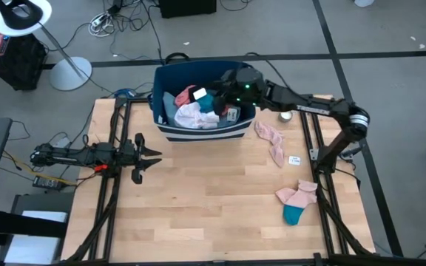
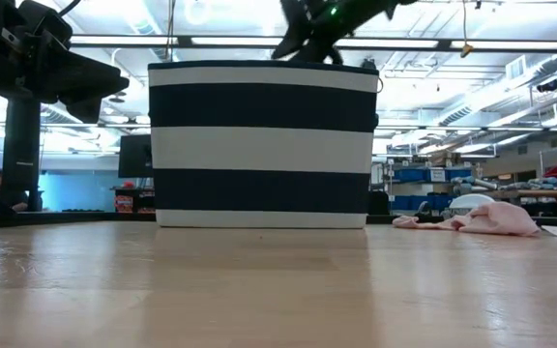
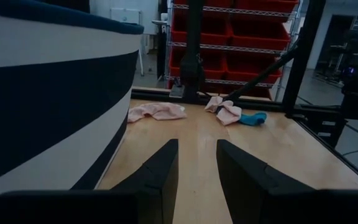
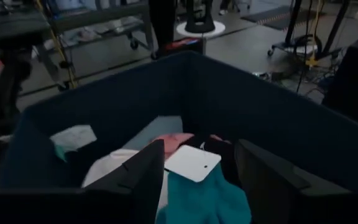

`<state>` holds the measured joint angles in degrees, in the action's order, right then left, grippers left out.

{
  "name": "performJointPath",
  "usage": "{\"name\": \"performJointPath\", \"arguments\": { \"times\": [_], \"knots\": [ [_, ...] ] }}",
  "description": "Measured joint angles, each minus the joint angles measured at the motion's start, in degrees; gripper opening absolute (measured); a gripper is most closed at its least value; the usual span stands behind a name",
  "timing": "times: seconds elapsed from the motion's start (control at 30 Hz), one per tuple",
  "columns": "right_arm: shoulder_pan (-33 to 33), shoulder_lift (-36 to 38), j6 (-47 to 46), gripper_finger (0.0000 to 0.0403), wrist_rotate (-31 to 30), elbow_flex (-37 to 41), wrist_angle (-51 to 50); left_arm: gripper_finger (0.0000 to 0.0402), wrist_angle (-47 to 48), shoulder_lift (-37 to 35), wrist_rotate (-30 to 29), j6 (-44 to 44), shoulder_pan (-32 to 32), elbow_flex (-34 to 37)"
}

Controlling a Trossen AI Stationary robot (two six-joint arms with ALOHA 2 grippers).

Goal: Sort clothes
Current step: Put the top pink sock into the blue bin

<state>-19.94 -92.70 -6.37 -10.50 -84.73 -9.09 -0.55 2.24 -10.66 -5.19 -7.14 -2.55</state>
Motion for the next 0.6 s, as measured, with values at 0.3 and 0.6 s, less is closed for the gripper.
{"name": "performJointPath", "arguments": {
  "times": [0.3, 0.6],
  "knots": [
    [1.1, 10.3, 1.9, 0.0190, -0.3, 0.0, -15.0, 0.0115, 0.0, 0.0, 0.0, 0.0, 0.0, 0.0],
    [4.9, 21.1, -1.1, 0.0186, -6.0, 7.7, -27.1, 0.0115, 0.0, 0.0, 0.1, 0.0, 0.0, 0.0]
  ]
}}
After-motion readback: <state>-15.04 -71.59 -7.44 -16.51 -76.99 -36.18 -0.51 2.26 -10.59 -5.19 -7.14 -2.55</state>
